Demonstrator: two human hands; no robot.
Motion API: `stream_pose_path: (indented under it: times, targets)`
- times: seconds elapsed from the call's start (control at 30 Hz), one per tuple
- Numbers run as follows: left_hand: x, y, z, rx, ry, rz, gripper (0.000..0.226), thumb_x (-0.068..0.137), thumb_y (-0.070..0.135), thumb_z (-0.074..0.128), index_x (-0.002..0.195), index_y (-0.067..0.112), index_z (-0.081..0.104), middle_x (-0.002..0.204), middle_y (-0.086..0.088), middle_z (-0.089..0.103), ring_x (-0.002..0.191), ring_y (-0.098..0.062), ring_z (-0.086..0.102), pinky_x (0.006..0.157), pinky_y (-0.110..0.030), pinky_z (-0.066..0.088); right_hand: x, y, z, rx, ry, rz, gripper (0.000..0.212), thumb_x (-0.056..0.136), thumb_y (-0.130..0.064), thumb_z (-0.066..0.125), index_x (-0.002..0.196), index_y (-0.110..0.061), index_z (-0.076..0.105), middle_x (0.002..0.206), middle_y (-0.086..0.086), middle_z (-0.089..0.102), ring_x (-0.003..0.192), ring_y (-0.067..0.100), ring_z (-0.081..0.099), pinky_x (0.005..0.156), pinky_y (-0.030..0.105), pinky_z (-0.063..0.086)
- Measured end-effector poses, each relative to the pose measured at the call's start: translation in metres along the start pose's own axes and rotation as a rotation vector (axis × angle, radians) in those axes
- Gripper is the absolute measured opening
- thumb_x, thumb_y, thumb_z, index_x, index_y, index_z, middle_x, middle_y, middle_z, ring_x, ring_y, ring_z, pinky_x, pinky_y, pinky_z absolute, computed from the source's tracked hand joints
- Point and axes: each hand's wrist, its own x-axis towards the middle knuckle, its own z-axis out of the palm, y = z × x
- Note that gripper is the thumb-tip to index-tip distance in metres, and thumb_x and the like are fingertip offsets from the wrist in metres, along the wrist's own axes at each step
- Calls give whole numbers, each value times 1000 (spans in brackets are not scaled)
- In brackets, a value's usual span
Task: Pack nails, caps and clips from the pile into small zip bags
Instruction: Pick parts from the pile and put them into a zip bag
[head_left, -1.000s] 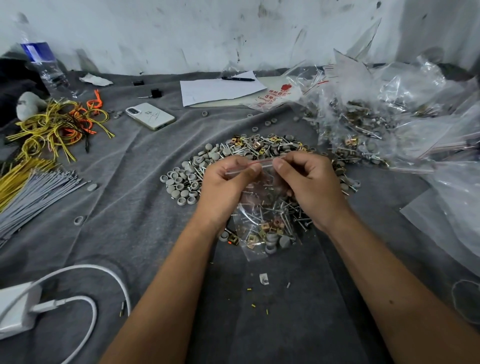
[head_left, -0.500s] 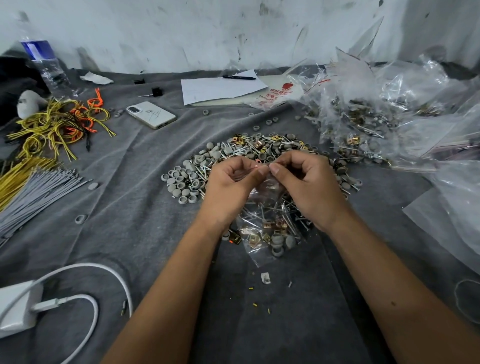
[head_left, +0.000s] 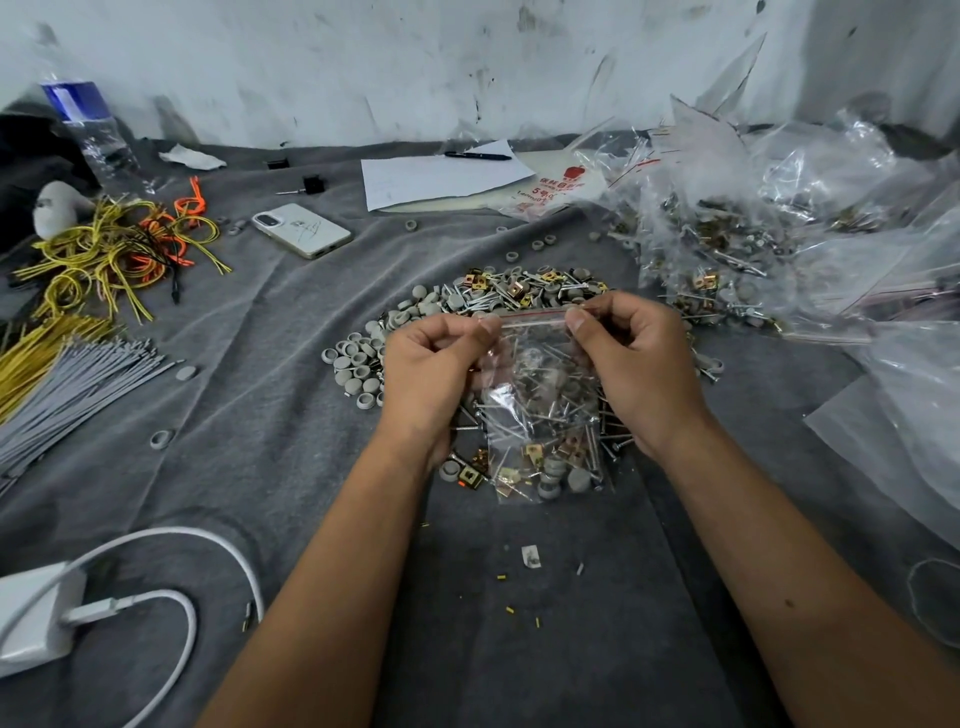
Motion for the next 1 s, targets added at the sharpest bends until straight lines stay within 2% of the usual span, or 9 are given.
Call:
stream_pose_path:
  times: [0.23, 0.33, 0.4, 0.57, 0.73, 0.9, 1.0]
  targets:
    - [-2, 0, 1, 47, -42, 86, 6, 91, 1, 73, 86, -2, 72, 76, -16, 76, 59, -18, 72, 55, -27, 59, 0, -4, -3, 87, -52, 49, 10, 96, -27, 71, 86, -26, 75, 79, -1, 74, 69, 10, 69, 56, 19, 52]
    - [-3, 0, 4, 114, -77, 152, 10, 92, 1, 72, 83, 4, 74, 72, -12, 75, 56, -14, 70, 51, -21, 55, 0, -3, -1, 114, -103, 74, 6, 91, -23, 77, 87, -27, 78, 83, 1, 77, 71, 14, 72, 61, 26, 59]
    - [-3, -1, 6, 142, -94, 175, 10, 93, 2, 71, 84, 4, 73, 71, -10, 74, 56, -13, 69, 51, -20, 54, 0, -3, 0, 115, -97, 76, 6, 89, -18, 80, 86, -23, 79, 82, 1, 77, 70, 14, 73, 62, 25, 59]
    - [-4, -1, 5, 172, -139, 143, 9, 96, 2, 67, 94, -5, 72, 75, -12, 74, 62, -17, 70, 58, -26, 59, 1, -1, -1, 76, -80, 78, 3, 88, -16, 80, 88, -18, 78, 81, 2, 77, 73, 15, 74, 64, 24, 58]
    - [-6, 2, 6, 161, -148, 142, 6, 94, -2, 68, 90, -2, 72, 73, -11, 75, 60, -15, 71, 54, -22, 57, 0, -3, -1, 72, -94, 88, 3, 88, -15, 79, 87, -17, 78, 80, 5, 77, 72, 19, 74, 67, 30, 62]
    - [-5, 1, 6, 177, -148, 165, 10, 94, -1, 68, 88, 5, 74, 74, -10, 75, 62, -15, 71, 57, -22, 57, 0, -4, 0, 85, -101, 107, 0, 89, -14, 78, 89, -15, 78, 80, 4, 77, 72, 17, 73, 66, 25, 59]
    - [-7, 0, 7, 172, -162, 126, 7, 95, 3, 70, 92, 6, 76, 75, -9, 77, 64, -17, 73, 56, -23, 57, 0, -5, -1, 90, -101, 112, 1, 90, -14, 77, 89, -15, 77, 79, 5, 77, 72, 19, 73, 67, 28, 60]
